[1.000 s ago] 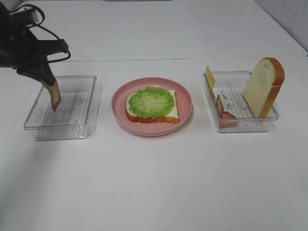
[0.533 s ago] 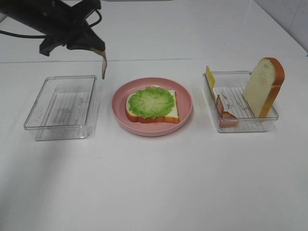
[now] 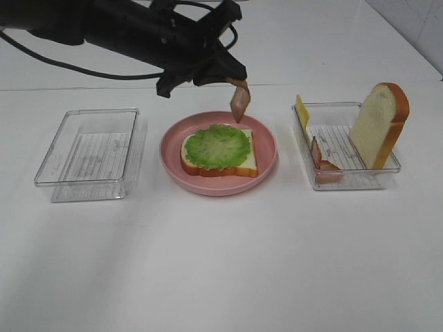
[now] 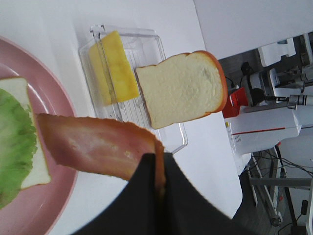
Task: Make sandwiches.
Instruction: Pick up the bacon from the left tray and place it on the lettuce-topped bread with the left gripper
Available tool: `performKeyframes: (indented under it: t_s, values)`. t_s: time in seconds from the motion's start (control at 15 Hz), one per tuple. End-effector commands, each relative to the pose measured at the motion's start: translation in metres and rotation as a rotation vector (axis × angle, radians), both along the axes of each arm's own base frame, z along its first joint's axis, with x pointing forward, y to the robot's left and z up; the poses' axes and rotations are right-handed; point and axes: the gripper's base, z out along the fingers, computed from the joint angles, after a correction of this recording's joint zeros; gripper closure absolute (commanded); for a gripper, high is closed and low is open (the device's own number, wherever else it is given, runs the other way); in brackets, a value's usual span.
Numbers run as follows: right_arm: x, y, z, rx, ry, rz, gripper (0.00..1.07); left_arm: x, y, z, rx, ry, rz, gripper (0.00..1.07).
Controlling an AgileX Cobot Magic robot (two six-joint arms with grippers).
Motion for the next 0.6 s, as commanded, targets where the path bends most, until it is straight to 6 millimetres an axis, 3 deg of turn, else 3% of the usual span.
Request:
performKeyframes:
  t_s: [0.07,0.27,0.6]
  values:
    - [-0.001,0.000,0.001,-0.006,-0.020,-0.002,0.29,0.005,-0.023,-0.022,-0.004,0.028,-0.016,1.07]
    - [-0.001,0.000,0.001,-0.006,-0.020,-0.002,0.29,0.013,-0.029,-0.040,0.021,0.034,-0.018,1.07]
    - [-0.001,0.000,0.001,-0.006,-0.020,-0.002,0.29,0.031,0.002,-0.053,0.092,0.015,0.029,1.07]
